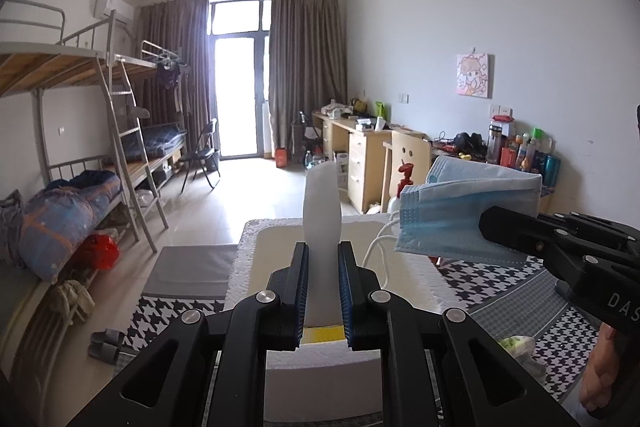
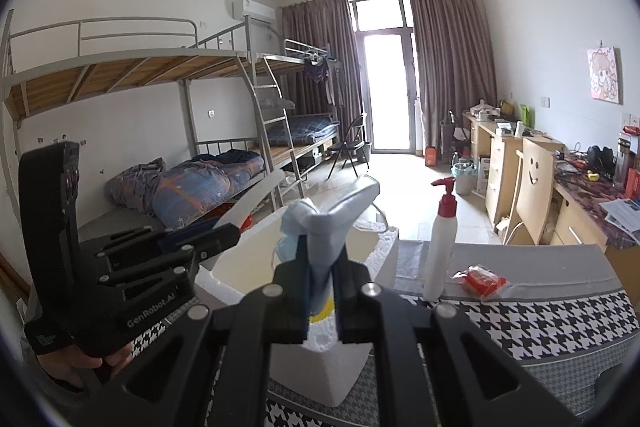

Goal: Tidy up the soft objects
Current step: 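Lower the foam stick into the foam box and open the left tool, then lower the blue mask into the foam box and open the right tool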

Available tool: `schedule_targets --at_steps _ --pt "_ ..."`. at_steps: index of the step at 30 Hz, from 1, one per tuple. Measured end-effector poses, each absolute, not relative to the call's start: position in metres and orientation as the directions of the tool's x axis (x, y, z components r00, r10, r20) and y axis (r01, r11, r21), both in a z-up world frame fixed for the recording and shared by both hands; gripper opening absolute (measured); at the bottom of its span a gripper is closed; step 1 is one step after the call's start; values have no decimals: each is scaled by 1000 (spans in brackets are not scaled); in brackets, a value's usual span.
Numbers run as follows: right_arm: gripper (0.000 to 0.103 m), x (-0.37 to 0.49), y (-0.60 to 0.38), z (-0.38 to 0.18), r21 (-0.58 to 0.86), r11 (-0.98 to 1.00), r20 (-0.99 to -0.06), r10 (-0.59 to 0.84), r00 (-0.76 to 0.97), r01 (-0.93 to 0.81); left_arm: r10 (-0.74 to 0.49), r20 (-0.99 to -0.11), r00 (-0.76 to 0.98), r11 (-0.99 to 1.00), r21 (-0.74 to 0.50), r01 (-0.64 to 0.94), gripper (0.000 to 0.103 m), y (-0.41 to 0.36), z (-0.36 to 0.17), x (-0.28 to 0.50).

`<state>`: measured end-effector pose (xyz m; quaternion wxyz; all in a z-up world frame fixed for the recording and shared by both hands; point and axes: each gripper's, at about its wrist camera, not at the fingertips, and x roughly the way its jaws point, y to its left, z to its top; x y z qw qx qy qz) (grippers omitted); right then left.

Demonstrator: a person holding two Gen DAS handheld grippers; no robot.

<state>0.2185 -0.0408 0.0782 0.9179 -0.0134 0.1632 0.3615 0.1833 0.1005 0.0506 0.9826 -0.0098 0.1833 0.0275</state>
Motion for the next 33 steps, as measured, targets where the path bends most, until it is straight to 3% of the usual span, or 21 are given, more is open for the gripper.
schedule_targets --at_steps 10,17,18,19,21,23,25,29,33 --pt "12 224 -39 75 96 752 -324 643 694 -653 36 -406 913 998 -24 -50 16 107 42 199" --pt "12 223 -38 77 93 762 -326 632 703 -641 35 -432 901 998 -39 -57 26 113 39 205" --pt "12 223 -38 77 92 764 -326 630 705 -639 48 -433 900 997 -32 -68 37 113 39 204" --pt "12 223 -38 77 93 764 -327 629 706 -638 52 -433 900 997 -28 -71 54 113 39 204" --pt "12 223 -37 77 93 766 -328 627 707 -636 56 -425 903 997 -31 -77 72 115 40 201" --pt "12 222 -37 78 91 767 -327 626 708 -636 81 -408 909 994 -30 -102 78 117 43 197" --pt "12 223 -37 77 92 766 -327 626 708 -636 104 -396 912 992 -25 -124 93 119 45 193" --pt "12 222 -36 78 89 764 -328 628 706 -639 134 -377 917 987 -31 -157 101 125 50 187" --pt "12 222 -32 80 84 758 -328 634 700 -647 154 -366 918 984 -30 -177 102 130 52 181"
